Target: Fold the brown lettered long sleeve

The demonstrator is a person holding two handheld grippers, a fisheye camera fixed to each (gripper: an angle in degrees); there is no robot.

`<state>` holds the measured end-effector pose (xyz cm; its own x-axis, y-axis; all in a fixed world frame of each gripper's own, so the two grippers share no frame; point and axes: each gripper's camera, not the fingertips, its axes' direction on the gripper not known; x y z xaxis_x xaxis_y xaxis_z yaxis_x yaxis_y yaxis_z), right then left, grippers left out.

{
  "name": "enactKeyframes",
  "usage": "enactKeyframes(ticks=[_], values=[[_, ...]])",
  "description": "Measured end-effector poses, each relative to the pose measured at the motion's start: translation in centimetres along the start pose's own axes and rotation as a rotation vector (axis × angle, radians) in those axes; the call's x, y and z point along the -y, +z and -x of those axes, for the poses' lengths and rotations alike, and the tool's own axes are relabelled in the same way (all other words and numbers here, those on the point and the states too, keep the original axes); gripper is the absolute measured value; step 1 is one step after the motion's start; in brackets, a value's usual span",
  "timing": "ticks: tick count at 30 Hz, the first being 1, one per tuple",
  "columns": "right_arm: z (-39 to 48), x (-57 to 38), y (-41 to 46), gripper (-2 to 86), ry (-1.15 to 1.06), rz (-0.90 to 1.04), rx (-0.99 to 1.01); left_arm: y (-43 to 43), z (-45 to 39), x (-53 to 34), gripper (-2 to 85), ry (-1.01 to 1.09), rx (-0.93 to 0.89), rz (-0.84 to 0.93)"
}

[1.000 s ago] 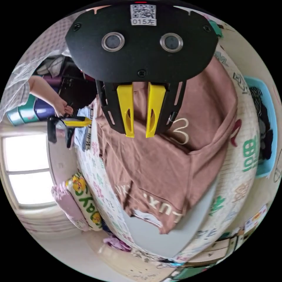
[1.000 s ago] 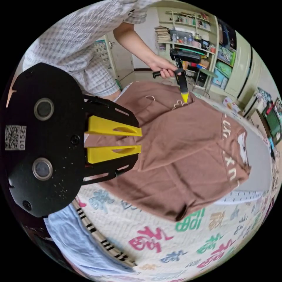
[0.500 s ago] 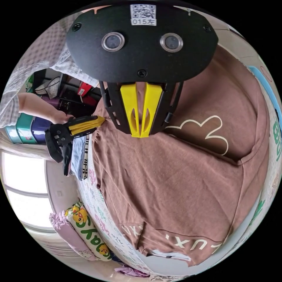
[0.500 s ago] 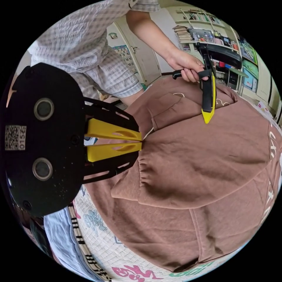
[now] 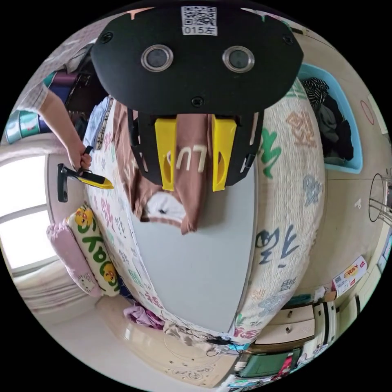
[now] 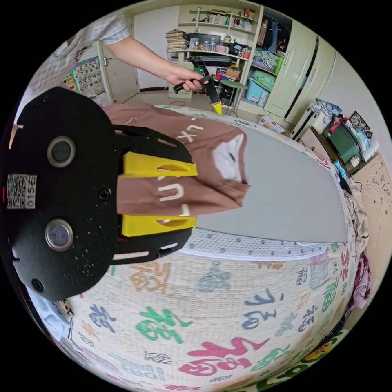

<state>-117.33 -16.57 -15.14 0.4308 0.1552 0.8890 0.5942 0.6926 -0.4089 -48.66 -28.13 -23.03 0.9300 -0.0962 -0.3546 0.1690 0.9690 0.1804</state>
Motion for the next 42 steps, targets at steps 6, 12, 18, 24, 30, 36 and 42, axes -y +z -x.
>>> enactKeyframes(ticks=[6, 12, 18, 24, 30, 36, 42], values=[[0.9, 5.6, 5.2, 15.8, 0.047, 0.1, -0.095, 3.1, 0.5, 3.7, 11.8, -0.067, 0.142, 0.105], [0.3, 5.8, 6.5, 3.2, -0.007, 0.175, -0.205, 1.3, 3.8, 3.6, 2.3, 0.007, -0.043, 0.126], [-0.3, 5.1, 4.7, 0.5, -0.044, 0.161, -0.163, -0.9, 3.2, 3.7, 0.6, 0.075, -0.034, 0.112], [0.5, 3.6, -0.9, 0.0, 0.021, 0.002, -0.134, -6.2, 1.7, 4.1, 0.1, 0.065, -0.036, 0.01], [3.4, 1.6, -8.6, -0.1, 0.002, -0.14, -0.108, -13.4, -1.5, 3.2, 0.0, 0.151, -0.021, -0.121], [7.2, -8.8, -14.3, 0.1, -0.206, -0.185, -0.047, -19.7, -4.6, -7.2, 0.2, 0.437, -0.068, -0.174], [7.6, -28.5, -9.5, 0.3, -0.241, 0.116, 0.081, -17.8, -1.8, -26.7, 0.5, 0.376, -0.213, 0.078]])
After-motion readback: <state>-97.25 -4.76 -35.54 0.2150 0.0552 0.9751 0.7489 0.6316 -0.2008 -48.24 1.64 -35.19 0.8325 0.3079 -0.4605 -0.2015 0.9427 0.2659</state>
